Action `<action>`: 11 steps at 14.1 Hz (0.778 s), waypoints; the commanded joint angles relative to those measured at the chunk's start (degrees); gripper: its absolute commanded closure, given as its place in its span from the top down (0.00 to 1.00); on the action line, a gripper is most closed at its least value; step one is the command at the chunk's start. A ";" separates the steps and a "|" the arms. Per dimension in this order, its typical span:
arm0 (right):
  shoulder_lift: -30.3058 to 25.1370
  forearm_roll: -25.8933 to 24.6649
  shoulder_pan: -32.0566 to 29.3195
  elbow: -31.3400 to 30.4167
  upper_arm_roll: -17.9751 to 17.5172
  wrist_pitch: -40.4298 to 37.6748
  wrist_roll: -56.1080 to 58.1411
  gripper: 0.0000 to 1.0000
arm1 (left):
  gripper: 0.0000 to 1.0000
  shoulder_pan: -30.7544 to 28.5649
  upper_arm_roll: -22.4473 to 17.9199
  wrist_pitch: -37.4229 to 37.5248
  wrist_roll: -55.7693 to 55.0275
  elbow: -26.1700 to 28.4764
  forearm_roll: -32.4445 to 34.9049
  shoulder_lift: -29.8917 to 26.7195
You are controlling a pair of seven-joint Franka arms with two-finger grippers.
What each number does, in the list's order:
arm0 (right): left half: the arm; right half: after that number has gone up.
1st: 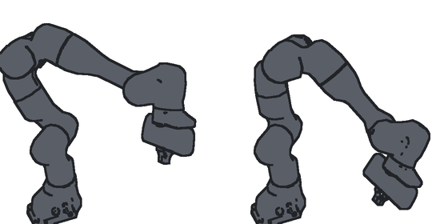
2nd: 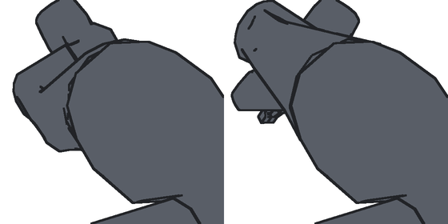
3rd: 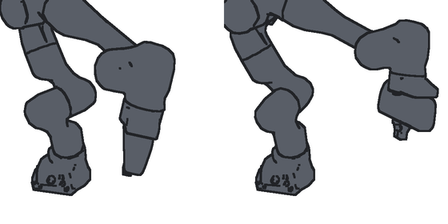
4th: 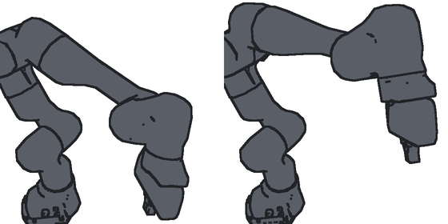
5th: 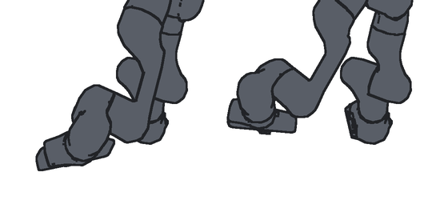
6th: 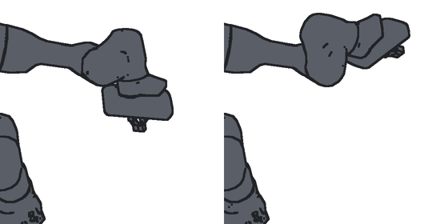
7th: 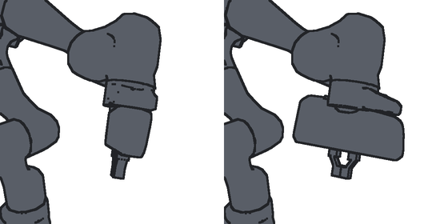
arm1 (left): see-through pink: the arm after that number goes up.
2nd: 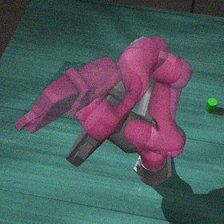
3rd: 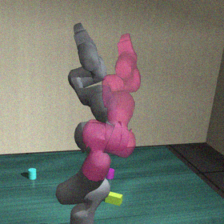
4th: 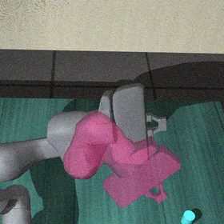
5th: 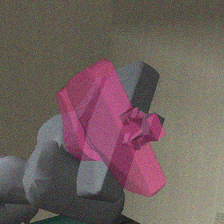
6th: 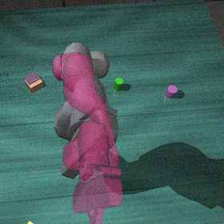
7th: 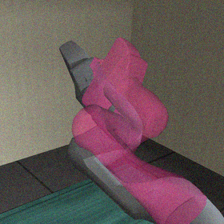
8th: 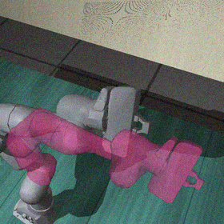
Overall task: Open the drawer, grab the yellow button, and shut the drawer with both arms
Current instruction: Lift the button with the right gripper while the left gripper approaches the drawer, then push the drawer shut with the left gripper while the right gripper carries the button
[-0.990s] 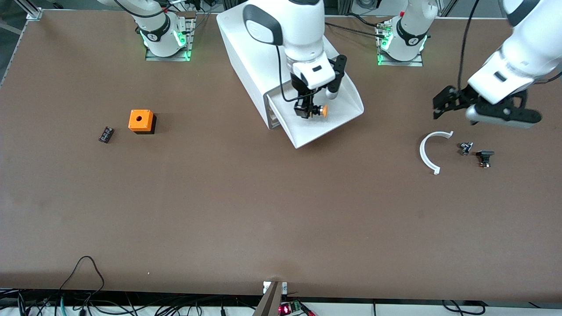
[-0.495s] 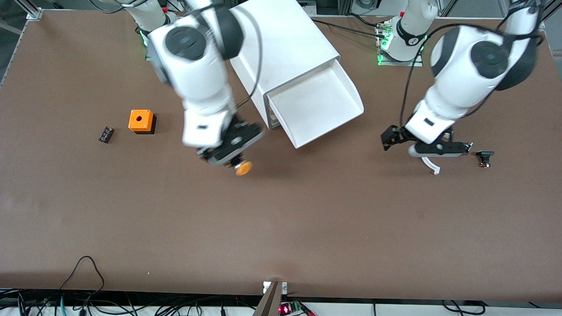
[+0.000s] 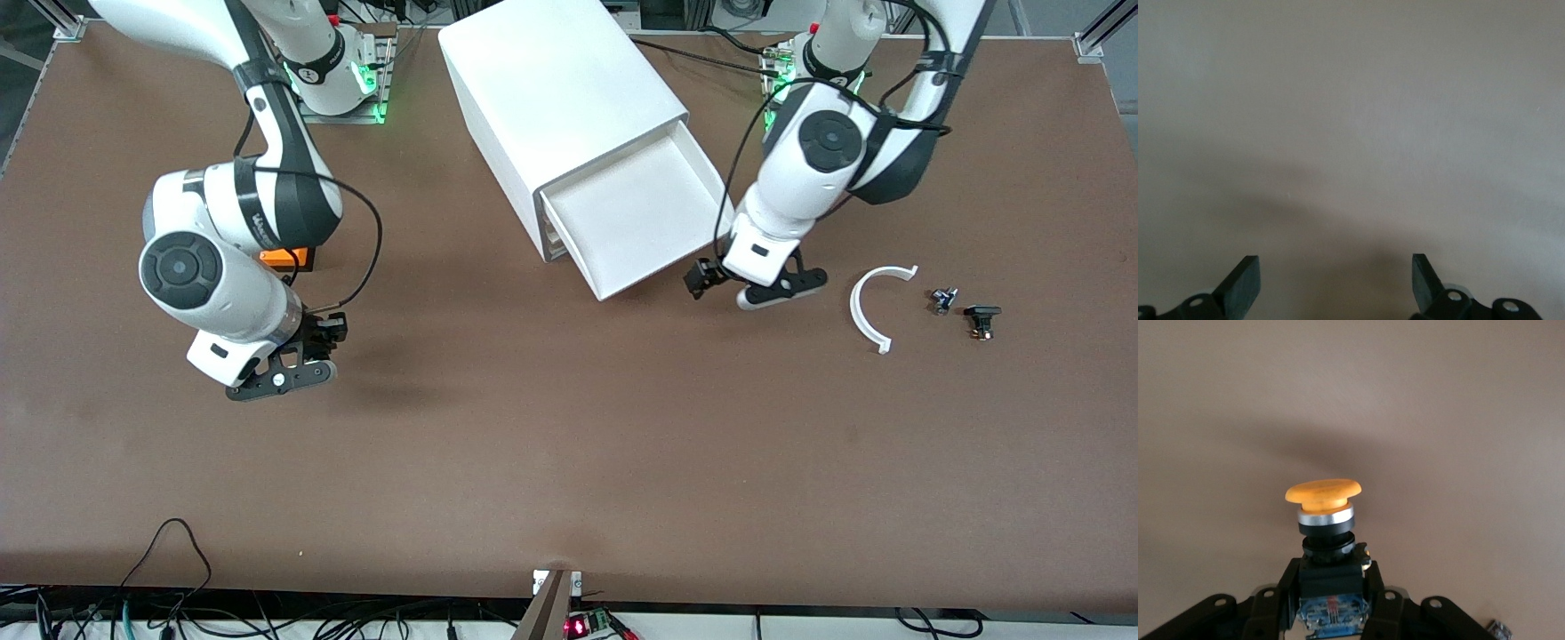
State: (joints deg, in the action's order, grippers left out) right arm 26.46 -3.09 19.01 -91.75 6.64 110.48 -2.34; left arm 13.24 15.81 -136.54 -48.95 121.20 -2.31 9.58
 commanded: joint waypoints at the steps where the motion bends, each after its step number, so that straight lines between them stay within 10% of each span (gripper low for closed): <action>1: -3.61 -0.69 -3.87 -10.96 -0.84 7.43 -1.96 0.18 | 1.00 0.38 2.29 -0.84 -4.30 2.02 -0.59 -0.79; 11: -6.77 -3.58 -8.62 -34.73 -0.66 34.72 1.29 0.18 | 1.00 0.47 16.53 1.98 -20.13 6.50 -0.77 -2.28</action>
State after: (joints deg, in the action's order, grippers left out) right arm 23.28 -5.54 13.32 -122.79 6.56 143.86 -2.35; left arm 13.45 28.91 -135.18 -66.91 126.08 -2.30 7.59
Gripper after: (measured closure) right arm 0.581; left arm 0.000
